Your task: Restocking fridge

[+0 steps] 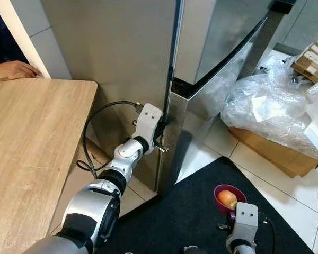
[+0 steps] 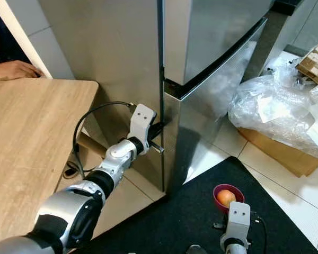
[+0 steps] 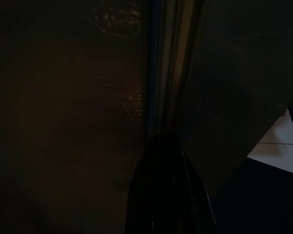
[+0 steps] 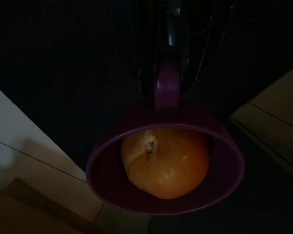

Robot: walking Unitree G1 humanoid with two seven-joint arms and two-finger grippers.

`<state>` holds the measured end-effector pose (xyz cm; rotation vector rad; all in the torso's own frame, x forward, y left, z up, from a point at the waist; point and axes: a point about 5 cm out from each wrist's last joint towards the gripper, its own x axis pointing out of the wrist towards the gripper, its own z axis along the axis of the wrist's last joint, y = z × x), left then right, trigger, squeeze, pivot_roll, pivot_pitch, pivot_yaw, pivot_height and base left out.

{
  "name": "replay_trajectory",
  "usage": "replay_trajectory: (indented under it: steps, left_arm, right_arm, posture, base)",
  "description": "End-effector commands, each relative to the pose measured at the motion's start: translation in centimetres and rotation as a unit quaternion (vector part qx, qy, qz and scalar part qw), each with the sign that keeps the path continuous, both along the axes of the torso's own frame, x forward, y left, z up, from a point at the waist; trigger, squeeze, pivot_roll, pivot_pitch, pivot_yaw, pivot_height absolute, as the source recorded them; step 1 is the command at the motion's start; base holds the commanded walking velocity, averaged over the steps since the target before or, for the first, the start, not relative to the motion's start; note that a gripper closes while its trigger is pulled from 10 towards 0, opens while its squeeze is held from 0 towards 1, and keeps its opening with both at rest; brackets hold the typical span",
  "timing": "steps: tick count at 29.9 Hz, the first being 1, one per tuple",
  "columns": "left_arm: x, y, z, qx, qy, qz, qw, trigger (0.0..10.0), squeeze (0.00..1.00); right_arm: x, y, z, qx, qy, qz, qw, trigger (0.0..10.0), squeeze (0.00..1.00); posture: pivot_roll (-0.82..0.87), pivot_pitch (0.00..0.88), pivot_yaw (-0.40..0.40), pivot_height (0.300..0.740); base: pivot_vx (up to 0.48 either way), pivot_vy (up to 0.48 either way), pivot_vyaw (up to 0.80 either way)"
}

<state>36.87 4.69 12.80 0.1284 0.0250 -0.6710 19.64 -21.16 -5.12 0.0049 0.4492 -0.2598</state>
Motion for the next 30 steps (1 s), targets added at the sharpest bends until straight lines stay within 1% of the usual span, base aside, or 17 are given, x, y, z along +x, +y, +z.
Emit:
replay_trajectory:
  steps: [1, 7, 11, 19, 26, 30]
  left_arm:
    - [-1.0, -3.0, -0.1, 0.007, -0.002, -0.063, 0.998, 10.0, 0.0]
    - [-1.2, -3.3, -0.1, 0.006, -0.001, -0.07, 0.998, 10.0, 0.0]
    - [-1.6, -4.0, -0.2, 0.003, 0.0, -0.085, 0.996, 10.0, 0.0]
    - [-1.9, -4.7, -0.2, -0.002, 0.001, -0.101, 0.995, 10.0, 0.0]
    - [-2.7, -6.0, -0.4, -0.008, 0.004, -0.132, 0.991, 10.0, 0.0]
    - [-3.0, -6.4, -0.5, -0.009, 0.005, -0.146, 0.989, 10.0, 0.0]
  right_arm:
    - [-0.5, -0.2, -0.1, 0.003, -0.008, -0.017, 1.0, 10.0, 0.0]
    - [-0.6, -0.2, -0.1, 0.003, -0.008, -0.017, 1.0, 10.0, 0.0]
    - [-0.6, -0.3, -0.1, 0.003, -0.007, -0.018, 1.0, 10.0, 0.0]
    - [-0.7, -0.4, -0.1, 0.002, -0.006, -0.018, 1.0, 10.0, 0.0]
    - [-0.9, -0.4, -0.2, 0.001, -0.004, -0.018, 1.0, 10.0, 0.0]
    - [-0.9, -0.3, -0.2, 0.002, -0.004, -0.018, 1.0, 10.0, 0.0]
  posture:
    - [-0.15, 0.185, 0.027, 0.731]
    - [-0.15, 0.184, 0.028, 0.731]
    - [-0.15, 0.183, 0.028, 0.731]
    - [-0.15, 0.184, 0.028, 0.731]
    - [-0.16, 0.183, 0.029, 0.731]
    - [-0.16, 0.181, 0.03, 0.731]
  base:
    - [0.0, 0.0, 0.0]
    - [0.0, 0.0, 0.0]
    - [0.0, 0.0, 0.0]
    - [0.0, 0.0, 0.0]
    - [0.0, 0.0, 0.0]
    - [0.0, 0.0, 0.0]
